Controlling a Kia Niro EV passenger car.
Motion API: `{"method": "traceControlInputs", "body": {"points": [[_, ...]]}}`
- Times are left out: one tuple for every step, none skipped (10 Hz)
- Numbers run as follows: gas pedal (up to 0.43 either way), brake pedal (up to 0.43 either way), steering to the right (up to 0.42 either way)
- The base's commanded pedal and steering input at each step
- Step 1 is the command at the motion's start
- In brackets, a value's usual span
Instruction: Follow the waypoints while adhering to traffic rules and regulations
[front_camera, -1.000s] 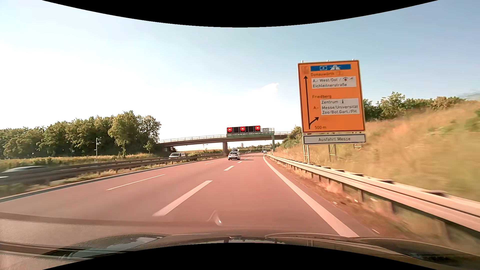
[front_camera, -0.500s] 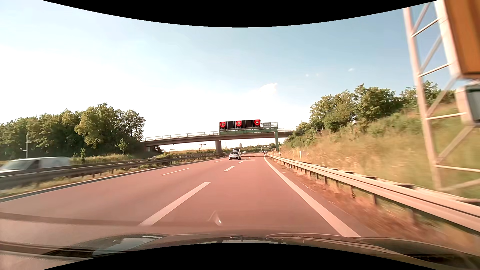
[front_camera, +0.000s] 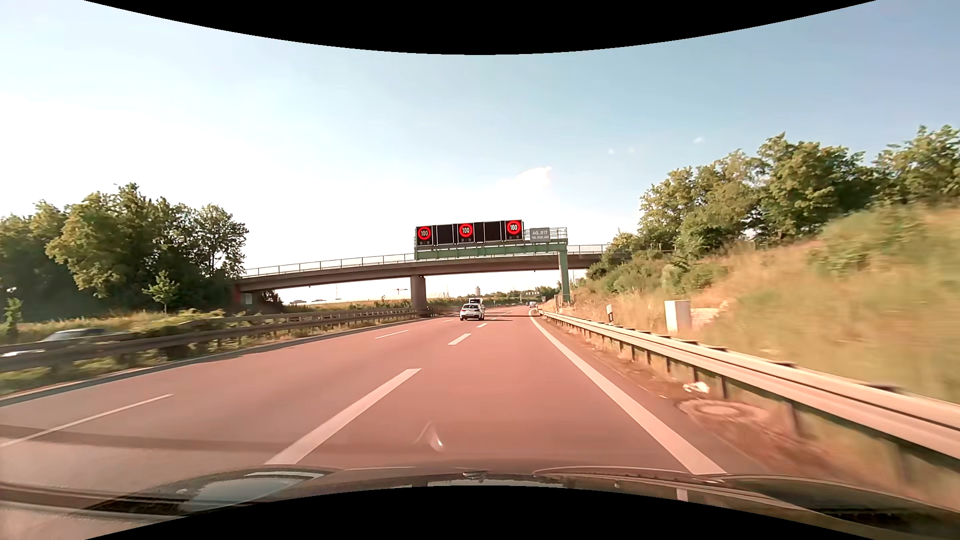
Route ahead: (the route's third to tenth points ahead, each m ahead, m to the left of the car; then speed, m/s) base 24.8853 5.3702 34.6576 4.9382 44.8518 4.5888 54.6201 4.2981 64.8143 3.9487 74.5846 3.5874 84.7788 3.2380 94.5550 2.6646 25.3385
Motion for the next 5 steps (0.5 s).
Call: {"method": "traceControlInputs", "body": {"points": [[0.268,0.006,0.004],[0.268,0.006,0.004],[0.268,0.006,0.005],[0.268,0.006,0.005],[0.268,0.006,0.005]]}}
